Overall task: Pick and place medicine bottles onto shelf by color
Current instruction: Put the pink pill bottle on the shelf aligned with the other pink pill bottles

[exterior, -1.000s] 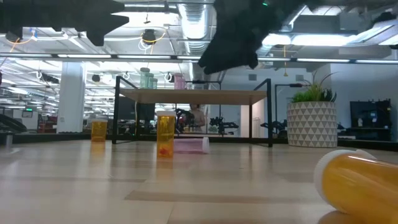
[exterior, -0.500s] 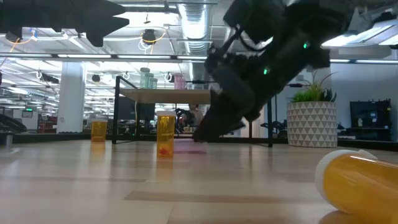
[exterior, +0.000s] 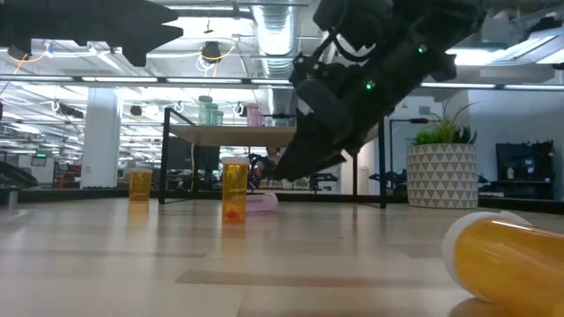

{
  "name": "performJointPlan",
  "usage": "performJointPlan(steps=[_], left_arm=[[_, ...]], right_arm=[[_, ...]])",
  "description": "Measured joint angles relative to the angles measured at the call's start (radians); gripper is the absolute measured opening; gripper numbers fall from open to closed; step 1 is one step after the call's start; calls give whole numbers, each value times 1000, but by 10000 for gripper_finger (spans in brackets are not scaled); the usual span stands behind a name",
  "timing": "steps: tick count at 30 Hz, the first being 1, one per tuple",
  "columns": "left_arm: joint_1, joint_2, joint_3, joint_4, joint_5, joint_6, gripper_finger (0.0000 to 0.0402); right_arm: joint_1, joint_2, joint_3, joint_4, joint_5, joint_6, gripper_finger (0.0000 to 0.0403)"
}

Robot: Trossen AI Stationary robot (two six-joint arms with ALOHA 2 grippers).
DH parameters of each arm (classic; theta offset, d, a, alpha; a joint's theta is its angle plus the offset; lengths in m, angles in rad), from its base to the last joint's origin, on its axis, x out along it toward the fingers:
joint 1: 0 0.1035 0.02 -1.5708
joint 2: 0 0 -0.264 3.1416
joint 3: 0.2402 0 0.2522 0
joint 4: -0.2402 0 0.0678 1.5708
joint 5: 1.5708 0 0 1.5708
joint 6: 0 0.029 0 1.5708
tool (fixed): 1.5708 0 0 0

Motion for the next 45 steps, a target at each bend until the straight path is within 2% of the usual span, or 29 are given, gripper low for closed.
performJointPlan(steps=[5, 10, 14, 20, 29, 34, 45], left_arm=[[0, 0, 0, -9, 0, 0, 190], [0, 0, 0, -10, 0, -1, 190], [0, 0, 0, -10, 0, -1, 190], [0, 0, 0, -11, 0, 0, 190], [0, 0, 0, -13, 0, 25, 190], [0, 0, 0, -13, 0, 26, 190], [0, 0, 0, -11, 7, 12, 190]], right_arm=[[-49, -12, 1, 11, 6, -135, 250], [-131, -12, 12, -7, -153, -204, 250], [-175, -12, 12, -6, -210, -289, 250], [-238, 19, 15, 22, -375, -320, 250], [-268, 17, 39, 25, -413, -399, 250], [-282, 18, 45, 15, -451, -392, 250], [-249, 18, 42, 24, -447, -369, 250]])
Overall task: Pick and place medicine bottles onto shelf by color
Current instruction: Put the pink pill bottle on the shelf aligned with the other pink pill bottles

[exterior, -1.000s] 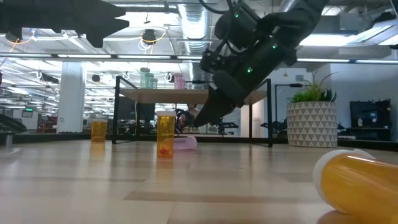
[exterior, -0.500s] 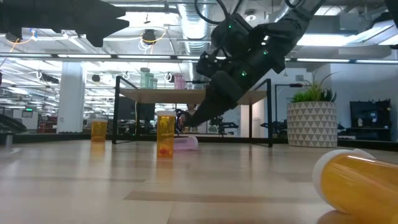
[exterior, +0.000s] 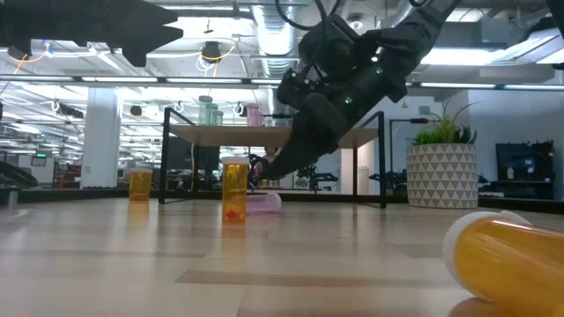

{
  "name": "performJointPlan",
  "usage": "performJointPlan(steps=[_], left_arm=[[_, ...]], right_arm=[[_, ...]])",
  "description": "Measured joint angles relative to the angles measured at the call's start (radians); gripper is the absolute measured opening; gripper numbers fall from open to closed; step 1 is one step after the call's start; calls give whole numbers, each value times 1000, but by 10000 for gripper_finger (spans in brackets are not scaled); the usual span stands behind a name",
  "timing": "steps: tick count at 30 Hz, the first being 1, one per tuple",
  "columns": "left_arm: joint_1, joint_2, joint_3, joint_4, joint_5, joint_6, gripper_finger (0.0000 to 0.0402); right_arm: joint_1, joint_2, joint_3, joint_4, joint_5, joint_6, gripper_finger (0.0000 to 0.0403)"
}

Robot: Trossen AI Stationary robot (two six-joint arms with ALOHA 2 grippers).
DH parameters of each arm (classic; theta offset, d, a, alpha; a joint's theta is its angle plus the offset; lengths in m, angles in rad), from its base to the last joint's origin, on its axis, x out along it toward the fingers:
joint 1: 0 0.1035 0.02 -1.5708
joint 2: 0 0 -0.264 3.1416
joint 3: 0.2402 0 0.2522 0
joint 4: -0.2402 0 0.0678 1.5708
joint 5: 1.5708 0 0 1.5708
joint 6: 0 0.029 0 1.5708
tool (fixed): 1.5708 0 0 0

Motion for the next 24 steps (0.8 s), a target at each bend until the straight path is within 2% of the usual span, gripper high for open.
performJointPlan(steps=[7, 9, 14, 24], left_arm=[[0, 0, 0, 2, 8, -1, 190], [0, 0, 0, 1, 9, -2, 190], [0, 0, 0, -1, 17, -2, 190], [0, 0, 0, -3, 17, 0, 190]], right_arm=[[-6, 62, -3, -11, -2, 5, 249], [-4, 98, 17, 41, -4, 7, 249], [-1, 146, 58, 35, -4, 10, 249], [5, 143, 73, 13, -5, 29, 249]])
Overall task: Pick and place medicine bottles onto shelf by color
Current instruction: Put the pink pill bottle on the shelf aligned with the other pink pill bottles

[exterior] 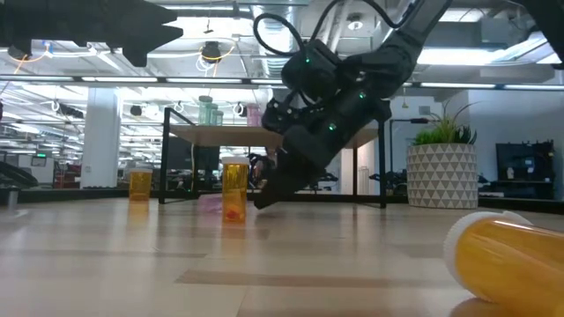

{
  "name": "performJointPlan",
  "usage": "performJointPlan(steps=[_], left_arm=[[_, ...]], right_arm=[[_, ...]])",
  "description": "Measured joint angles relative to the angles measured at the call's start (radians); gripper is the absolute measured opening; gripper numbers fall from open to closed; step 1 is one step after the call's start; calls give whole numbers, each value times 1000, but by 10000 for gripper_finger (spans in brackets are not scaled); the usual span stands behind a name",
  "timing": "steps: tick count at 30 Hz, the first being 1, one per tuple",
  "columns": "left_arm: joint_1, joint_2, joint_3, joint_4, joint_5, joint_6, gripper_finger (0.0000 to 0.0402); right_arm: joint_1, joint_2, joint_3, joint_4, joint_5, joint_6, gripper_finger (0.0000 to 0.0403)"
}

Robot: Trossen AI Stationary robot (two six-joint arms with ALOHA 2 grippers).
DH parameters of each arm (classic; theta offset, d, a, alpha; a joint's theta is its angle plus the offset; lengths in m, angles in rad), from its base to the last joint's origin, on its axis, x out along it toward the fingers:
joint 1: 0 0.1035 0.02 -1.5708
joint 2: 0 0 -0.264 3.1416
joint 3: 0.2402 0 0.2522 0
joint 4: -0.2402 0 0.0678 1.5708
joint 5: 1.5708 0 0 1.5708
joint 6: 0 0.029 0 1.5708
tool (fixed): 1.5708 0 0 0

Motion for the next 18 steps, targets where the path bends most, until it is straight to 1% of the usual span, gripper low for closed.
performJointPlan(steps=[4, 7, 10, 13, 15, 18], left_arm=[[0, 0, 0, -21, 2, -37, 190], [-1, 6, 16, -78, 9, -86, 190], [-15, 43, 71, -173, -3, -111, 190], [-40, 116, 110, -219, -43, -136, 190], [-61, 183, 126, -222, -60, -162, 190], [-97, 302, 151, -218, -66, -207, 190]], right_arm=[[12, -3, 0, -7, 0, 21, 249], [14, -51, 0, -74, 10, 56, 249], [13, -139, 0, -240, 107, 116, 245], [20, -241, 0, -369, 193, 125, 234], [32, -314, 0, -412, 238, 125, 225], [58, -415, -25, -430, 282, 124, 213]])
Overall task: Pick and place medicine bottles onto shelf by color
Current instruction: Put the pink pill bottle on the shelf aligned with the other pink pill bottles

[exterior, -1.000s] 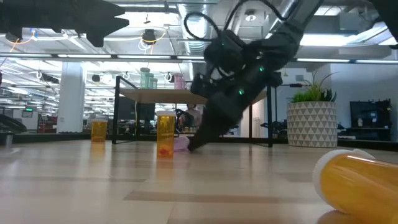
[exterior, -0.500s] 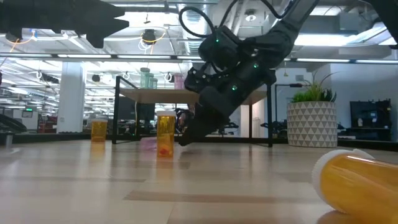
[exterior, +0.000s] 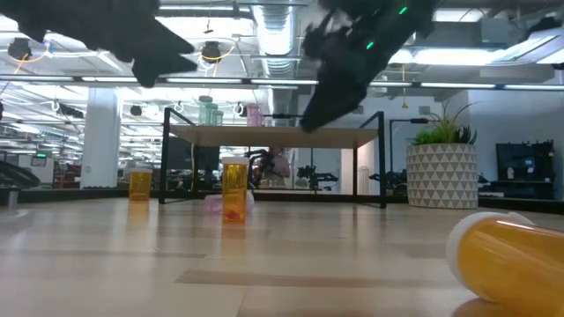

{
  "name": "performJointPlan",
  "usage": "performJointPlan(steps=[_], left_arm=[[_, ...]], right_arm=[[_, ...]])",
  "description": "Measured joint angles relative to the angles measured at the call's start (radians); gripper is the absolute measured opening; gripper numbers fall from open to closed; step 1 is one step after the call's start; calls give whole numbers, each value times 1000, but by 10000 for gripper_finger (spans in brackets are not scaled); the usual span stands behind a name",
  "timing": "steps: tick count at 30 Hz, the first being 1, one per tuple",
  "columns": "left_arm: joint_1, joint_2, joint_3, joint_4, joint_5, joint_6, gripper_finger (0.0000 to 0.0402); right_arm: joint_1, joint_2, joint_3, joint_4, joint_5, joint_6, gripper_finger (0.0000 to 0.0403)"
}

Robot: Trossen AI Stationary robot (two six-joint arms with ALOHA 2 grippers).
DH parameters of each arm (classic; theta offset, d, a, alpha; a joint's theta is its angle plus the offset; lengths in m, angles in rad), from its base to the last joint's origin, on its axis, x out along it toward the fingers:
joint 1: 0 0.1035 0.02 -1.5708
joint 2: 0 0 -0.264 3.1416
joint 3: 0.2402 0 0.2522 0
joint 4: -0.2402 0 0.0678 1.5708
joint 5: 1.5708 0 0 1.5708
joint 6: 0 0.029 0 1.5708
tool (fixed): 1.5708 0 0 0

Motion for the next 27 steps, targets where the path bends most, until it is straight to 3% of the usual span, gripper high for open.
performJointPlan(steps=[6, 12, 18, 27], left_arm=[[-39, 215, 49, -27, 22, -58, 190], [-42, 374, 97, -30, 80, -104, 190], [-42, 478, 123, -24, 85, -142, 190], [-42, 576, 124, -18, 102, -203, 190]], right_arm=[[92, -164, -119, 34, 158, 73, 197], [220, -228, -287, 321, 235, 143, 189], [308, -197, -355, 590, 343, 135, 187], [340, -97, -366, 736, 403, 113, 187]])
